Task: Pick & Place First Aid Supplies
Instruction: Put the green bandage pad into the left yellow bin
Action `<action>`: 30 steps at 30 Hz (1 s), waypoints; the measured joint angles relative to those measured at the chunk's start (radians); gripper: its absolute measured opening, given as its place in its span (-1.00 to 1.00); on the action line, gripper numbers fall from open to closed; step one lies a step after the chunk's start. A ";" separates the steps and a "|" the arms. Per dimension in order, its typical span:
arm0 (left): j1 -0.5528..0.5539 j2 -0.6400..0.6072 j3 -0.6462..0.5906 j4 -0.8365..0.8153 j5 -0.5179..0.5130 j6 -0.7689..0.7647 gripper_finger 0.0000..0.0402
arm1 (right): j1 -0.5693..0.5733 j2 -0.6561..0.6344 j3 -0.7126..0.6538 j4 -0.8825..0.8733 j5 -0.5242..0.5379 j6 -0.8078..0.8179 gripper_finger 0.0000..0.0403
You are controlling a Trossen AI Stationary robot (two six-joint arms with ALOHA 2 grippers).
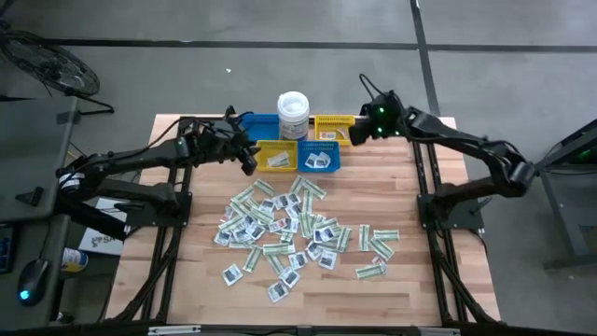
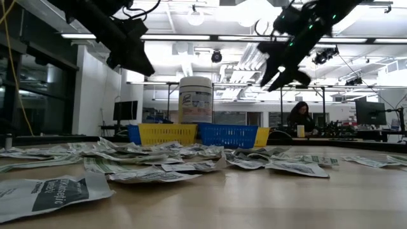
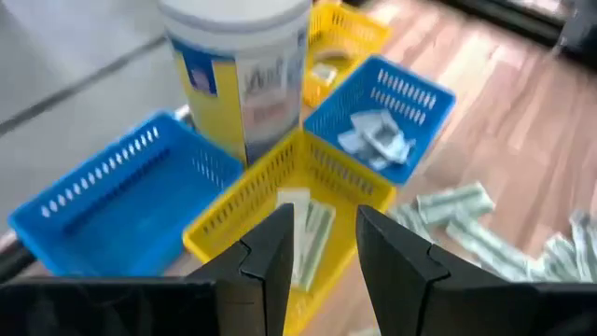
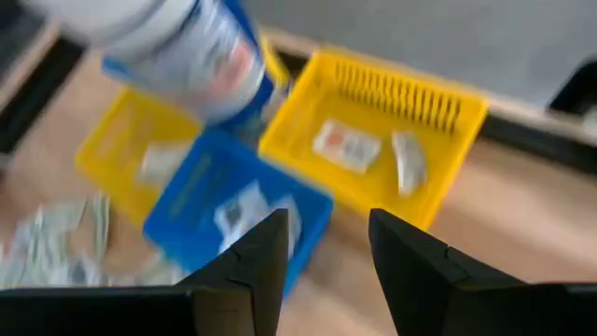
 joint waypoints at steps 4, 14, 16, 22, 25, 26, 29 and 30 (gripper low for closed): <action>-0.040 -0.001 0.000 0.003 -0.002 -0.005 -0.42 | 0.084 -0.073 0.000 -0.195 0.014 0.036 -0.27; -0.135 0.000 0.000 0.005 -0.078 -0.012 -0.42 | 0.416 -0.131 0.000 -0.594 0.051 0.428 -0.26; -0.146 0.000 0.000 0.005 -0.080 -0.017 -0.42 | 0.494 -0.125 0.000 -0.627 0.043 0.526 -0.25; -0.146 0.000 0.000 0.005 -0.070 -0.019 -0.42 | 0.712 -0.097 0.000 -0.653 0.049 0.790 -0.24; -0.146 0.000 0.000 0.006 -0.064 -0.019 -0.42 | 0.800 -0.059 0.000 -0.655 0.069 0.895 -0.22; -0.146 0.000 0.000 0.006 -0.064 -0.019 -0.42 | 0.825 -0.044 0.000 -0.659 0.075 0.929 -0.21; -0.146 0.000 0.000 0.006 -0.050 -0.015 -0.42 | 0.879 0.009 0.000 -0.677 0.068 1.017 -0.14; -0.146 0.000 0.000 0.006 -0.044 -0.010 -0.42 | 0.892 0.027 0.000 -0.676 0.061 1.040 -0.11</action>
